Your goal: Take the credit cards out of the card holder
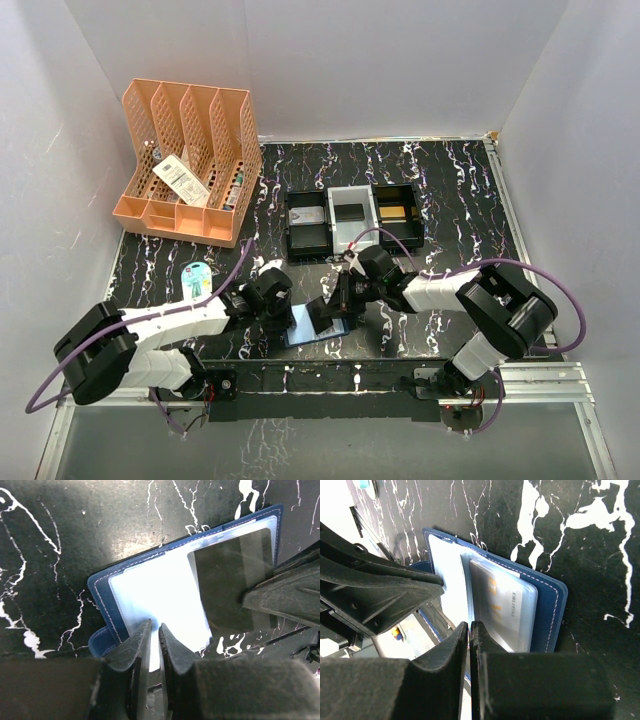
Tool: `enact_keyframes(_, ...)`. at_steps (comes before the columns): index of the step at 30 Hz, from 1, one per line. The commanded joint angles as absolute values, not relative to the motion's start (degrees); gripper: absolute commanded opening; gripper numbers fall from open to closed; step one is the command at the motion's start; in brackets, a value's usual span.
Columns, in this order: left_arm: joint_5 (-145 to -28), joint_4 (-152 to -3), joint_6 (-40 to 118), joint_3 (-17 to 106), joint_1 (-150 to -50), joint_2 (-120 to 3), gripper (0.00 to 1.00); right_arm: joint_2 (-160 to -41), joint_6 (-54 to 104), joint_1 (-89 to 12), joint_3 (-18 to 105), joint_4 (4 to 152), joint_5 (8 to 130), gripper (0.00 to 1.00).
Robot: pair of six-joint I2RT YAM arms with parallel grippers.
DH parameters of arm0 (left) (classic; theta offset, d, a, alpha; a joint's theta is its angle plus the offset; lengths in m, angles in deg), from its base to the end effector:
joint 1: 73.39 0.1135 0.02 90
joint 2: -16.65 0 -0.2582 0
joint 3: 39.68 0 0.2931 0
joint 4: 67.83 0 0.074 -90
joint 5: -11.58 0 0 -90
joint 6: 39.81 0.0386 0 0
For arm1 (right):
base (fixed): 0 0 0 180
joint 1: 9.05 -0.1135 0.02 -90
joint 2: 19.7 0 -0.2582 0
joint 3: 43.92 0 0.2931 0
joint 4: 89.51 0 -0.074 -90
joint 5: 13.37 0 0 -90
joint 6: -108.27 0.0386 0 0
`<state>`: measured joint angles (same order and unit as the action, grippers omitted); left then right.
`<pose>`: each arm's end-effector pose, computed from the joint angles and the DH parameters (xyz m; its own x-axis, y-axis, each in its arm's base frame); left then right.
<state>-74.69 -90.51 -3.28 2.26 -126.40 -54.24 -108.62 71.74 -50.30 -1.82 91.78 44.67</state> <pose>0.1595 -0.2076 0.1274 -0.9017 -0.1356 -0.4105 0.0809 0.8798 -0.4684 0.2049 0.2069 0.0817 -0.9929 0.0360 -0.1135 -0.0678 0.6122 0.7878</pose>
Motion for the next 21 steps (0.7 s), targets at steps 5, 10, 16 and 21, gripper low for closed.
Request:
enact_keyframes(5, -74.25, -93.13, -0.25, 5.65, -126.94, -48.17, 0.20, -109.36, 70.40, -49.74, -0.37, 92.06, 42.07, 0.05)
enact_keyframes(10, -78.98, -85.12, 0.68, 6.94, -127.21, -46.95, 0.28, -109.56, 72.51, -49.83, -0.12, 93.00, 42.62, 0.05)
enact_keyframes(16, -80.62, -78.63, -2.88, 3.54, -127.77, -52.75, 0.19, -108.86, 74.90, -50.87, -2.03, 97.06, 42.80, 0.14)
enact_keyframes(21, -79.08, -80.68, -2.95, 3.77, -128.22, -58.30, 0.10, -108.78, 73.79, -51.04, -1.66, 95.81, 42.86, 0.20)
